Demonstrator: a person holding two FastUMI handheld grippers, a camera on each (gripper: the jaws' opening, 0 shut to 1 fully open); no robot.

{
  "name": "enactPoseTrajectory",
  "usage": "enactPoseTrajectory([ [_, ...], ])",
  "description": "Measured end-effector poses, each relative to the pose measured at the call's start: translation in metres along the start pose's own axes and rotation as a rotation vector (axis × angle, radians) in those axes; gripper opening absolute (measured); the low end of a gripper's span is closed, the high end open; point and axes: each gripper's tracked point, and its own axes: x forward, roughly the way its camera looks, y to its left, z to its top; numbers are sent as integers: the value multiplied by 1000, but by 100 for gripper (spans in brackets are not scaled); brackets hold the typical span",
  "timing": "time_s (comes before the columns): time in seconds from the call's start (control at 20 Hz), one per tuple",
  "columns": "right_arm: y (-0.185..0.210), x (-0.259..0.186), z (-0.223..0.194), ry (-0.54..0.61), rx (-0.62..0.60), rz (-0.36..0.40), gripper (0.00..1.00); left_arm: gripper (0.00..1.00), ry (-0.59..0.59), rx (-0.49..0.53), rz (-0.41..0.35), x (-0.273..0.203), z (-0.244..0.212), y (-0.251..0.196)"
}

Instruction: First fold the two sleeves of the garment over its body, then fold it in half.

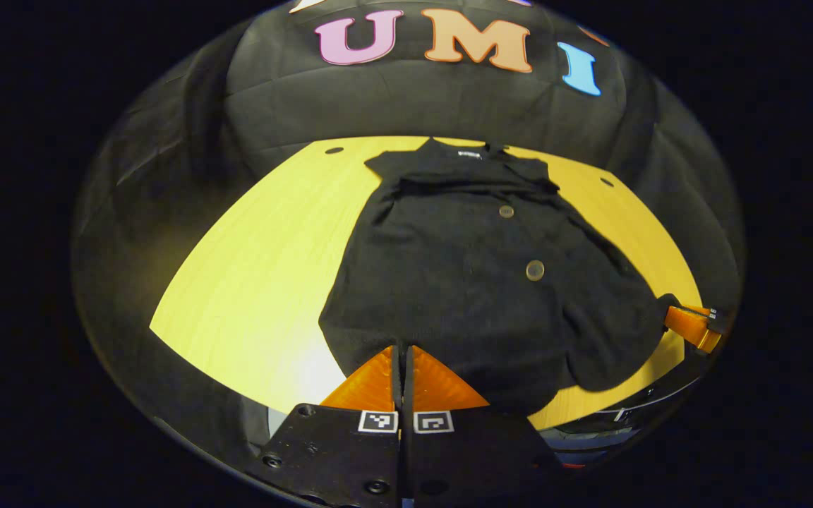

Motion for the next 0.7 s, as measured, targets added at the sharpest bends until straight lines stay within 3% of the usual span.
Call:
enactPoseTrajectory([
  [0.45,6,32,125,-155,-98,4,6,0,-207,24,-11,28,135,3],
  [0.5,6,37,140,-174,-108,2,2,0,-228,26,-12,30,151,3],
  [0.55,6,39,155,-190,-115,1,6,0,-252,18,-17,31,166,1],
  [0.7,9,49,194,-242,-119,-1,6,0,-321,-2,-28,40,211,-4],
])
